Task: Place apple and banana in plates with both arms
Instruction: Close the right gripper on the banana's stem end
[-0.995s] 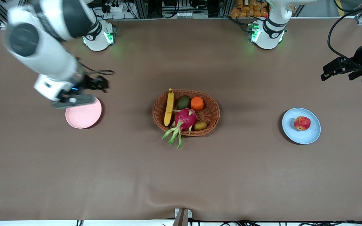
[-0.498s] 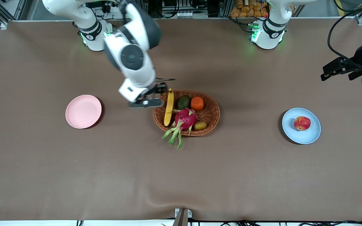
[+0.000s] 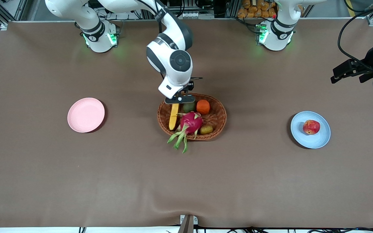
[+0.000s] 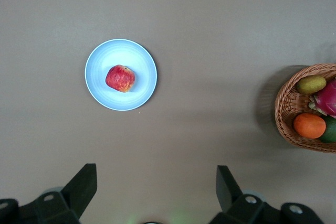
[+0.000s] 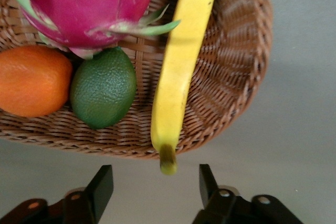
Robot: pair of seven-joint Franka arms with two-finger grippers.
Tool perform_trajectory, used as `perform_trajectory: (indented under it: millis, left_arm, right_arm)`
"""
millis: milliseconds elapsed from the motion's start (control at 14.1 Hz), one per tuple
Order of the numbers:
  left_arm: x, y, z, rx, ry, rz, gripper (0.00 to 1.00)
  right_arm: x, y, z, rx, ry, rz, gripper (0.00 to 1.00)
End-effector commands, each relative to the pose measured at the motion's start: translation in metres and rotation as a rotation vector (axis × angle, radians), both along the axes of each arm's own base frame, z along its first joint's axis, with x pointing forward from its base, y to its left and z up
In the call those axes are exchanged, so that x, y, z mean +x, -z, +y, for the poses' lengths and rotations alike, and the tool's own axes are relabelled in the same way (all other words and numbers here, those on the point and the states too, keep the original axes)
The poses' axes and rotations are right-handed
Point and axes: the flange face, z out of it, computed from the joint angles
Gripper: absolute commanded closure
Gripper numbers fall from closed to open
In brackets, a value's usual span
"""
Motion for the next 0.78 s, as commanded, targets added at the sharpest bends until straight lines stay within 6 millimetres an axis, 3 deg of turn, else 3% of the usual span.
perform_trajectory:
  millis: [0, 213, 356, 711]
  left_arm:
    - [0.001, -0.003, 0.001, 0.017, 0.016, 0.004, 0.0]
    - [0.001, -0.001, 0.002, 0.017, 0.014, 0.007, 0.0]
    - [0.001, -0.001, 0.002, 0.017, 0.016, 0.007, 0.0]
    - [0.002, 0.0, 0.002, 0.017, 0.018, 0.01, 0.0]
  right_arm:
    - [-0.004, 0.01, 0.006, -0.011, 0.006, 0.007, 0.28]
    - [-0.001, 0.017, 0.002, -0.022, 0.01, 0.013, 0.32]
    - [-0.001, 0.019, 0.001, -0.028, 0.011, 0.018, 0.44]
    - [0.0, 0.024, -0.001, -0.036, 0.014, 0.025, 0.61]
